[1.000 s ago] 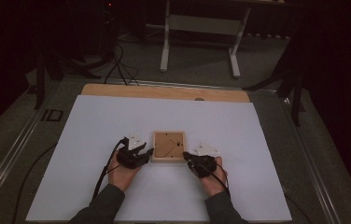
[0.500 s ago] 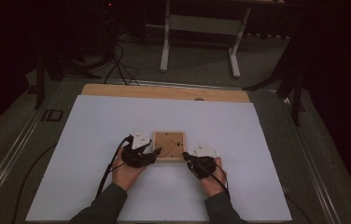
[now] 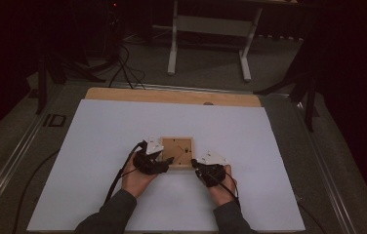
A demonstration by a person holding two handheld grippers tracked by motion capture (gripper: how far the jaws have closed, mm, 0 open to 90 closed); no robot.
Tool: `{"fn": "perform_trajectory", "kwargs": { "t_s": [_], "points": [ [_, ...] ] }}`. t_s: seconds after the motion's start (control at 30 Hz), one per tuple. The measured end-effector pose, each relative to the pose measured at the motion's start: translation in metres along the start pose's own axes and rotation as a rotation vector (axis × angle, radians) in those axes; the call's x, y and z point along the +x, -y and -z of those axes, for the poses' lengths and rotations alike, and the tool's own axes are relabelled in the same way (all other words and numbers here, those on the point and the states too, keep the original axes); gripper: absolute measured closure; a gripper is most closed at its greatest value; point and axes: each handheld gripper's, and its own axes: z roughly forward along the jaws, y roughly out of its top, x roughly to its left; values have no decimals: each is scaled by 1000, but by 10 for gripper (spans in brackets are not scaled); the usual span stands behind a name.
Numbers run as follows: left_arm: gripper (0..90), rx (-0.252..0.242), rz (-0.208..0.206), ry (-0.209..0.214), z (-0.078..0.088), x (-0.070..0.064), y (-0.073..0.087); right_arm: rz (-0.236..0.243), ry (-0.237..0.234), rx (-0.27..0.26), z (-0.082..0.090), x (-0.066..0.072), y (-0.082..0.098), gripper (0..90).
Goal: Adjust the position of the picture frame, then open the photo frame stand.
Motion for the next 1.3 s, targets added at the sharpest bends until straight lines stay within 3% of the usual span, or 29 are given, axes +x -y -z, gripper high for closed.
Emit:
{"fn": "perform_trajectory", "kwargs": {
  "t_s": [0.6, 1.3],
  "points": [
    [418, 50, -54, -2, -11, -4, -3, 9, -5, -1, 0, -1, 0, 899],
    [449, 73, -39, 17, -18, 1, -4, 11, -9, -4, 0, -1, 0, 898]
  ]
}}
